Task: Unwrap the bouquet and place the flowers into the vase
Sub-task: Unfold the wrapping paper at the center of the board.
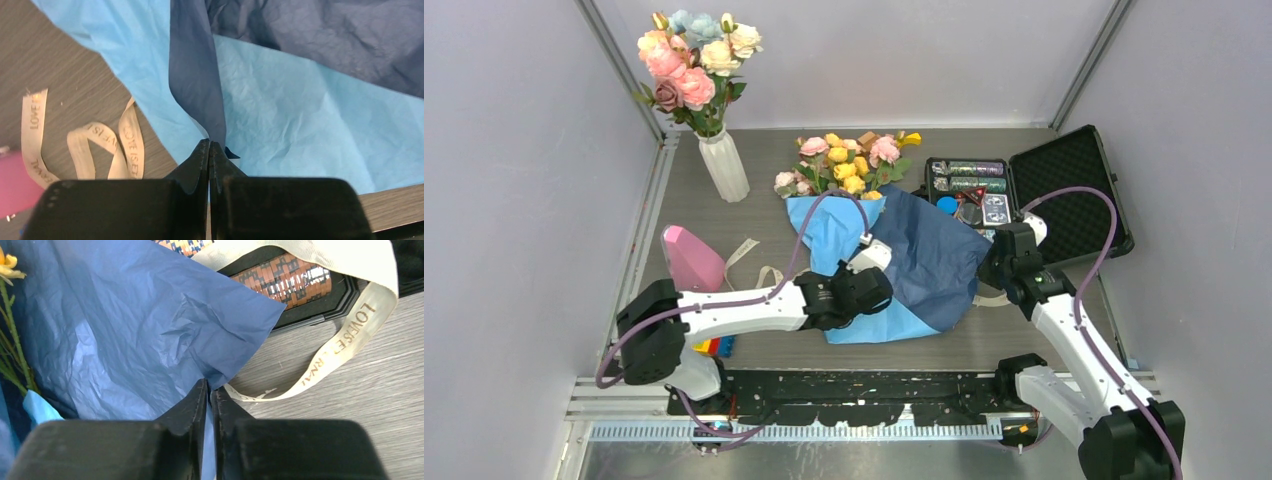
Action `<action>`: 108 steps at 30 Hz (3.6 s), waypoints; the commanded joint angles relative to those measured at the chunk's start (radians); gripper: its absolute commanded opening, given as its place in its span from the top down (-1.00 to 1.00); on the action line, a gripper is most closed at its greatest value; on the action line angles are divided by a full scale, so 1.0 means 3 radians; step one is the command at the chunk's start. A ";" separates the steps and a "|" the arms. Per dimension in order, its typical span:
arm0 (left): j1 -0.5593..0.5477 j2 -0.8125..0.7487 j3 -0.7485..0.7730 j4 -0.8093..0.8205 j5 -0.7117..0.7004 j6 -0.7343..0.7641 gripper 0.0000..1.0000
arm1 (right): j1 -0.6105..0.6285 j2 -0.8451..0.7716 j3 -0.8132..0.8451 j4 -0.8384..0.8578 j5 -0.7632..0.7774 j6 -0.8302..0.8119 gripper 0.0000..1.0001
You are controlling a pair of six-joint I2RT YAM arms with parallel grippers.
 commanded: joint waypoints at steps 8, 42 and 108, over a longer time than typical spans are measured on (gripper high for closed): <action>0.0175 -0.0861 -0.0566 -0.0323 -0.0145 -0.0870 0.99 | -0.0015 0.0111 -0.0089 0.0319 0.0321 0.0106 1.00; 0.1172 -0.0416 0.0831 0.0002 0.1767 -0.0125 -0.99 | -0.0013 -0.0074 -0.0189 0.0400 0.0185 0.0194 1.00; 0.2889 -0.1037 -0.0876 -0.0329 0.1649 -0.0489 1.00 | -0.0013 -0.0104 -0.0359 0.0544 0.0620 0.0525 1.00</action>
